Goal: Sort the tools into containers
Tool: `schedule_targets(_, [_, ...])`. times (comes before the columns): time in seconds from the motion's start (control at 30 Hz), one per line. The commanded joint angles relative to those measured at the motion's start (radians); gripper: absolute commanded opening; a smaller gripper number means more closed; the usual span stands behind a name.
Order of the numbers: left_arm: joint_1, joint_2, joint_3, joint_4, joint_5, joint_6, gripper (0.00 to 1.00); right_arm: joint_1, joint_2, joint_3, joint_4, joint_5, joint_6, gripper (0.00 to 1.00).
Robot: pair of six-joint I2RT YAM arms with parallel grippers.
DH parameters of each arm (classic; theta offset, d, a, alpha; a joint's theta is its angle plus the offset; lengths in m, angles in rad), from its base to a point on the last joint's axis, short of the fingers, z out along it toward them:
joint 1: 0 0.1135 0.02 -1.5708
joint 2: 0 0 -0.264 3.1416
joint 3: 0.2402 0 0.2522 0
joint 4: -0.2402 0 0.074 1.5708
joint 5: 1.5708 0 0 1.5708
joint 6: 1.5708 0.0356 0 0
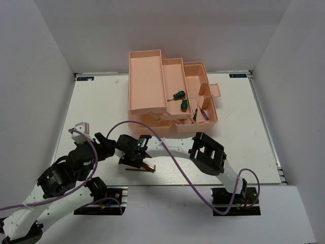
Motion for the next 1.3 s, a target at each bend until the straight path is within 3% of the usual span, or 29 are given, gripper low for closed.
schedule_targets(0.0, [0.001, -0.002, -0.013, 0.009, 0.012, 0.006, 0.73, 0.006, 0.075, -0.014, -0.03, 0.015, -0.009, 0.46])
schedule_targets(0.57, [0.001, -0.011, -0.013, 0.009, 0.012, 0.015, 0.73, 0.003, 0.113, -0.01, -0.041, 0.159, -0.013, 0.38])
schedule_targets(0.77, [0.001, -0.011, -0.013, 0.009, 0.012, 0.015, 0.73, 0.004, 0.13, -0.007, -0.052, 0.133, -0.012, 0.26])
schedule_targets(0.9, [0.001, -0.02, -0.013, 0.009, 0.012, 0.015, 0.73, 0.004, 0.127, -0.003, -0.068, 0.093, -0.003, 0.08])
schedule_targets(1.03, [0.001, -0.02, -0.013, 0.009, 0.012, 0.015, 0.73, 0.0, 0.087, 0.019, -0.087, 0.026, 0.006, 0.0])
schedule_targets(1.27, [0.001, -0.02, -0.013, 0.009, 0.022, 0.015, 0.73, -0.016, -0.011, 0.057, -0.119, -0.009, 0.008, 0.0])
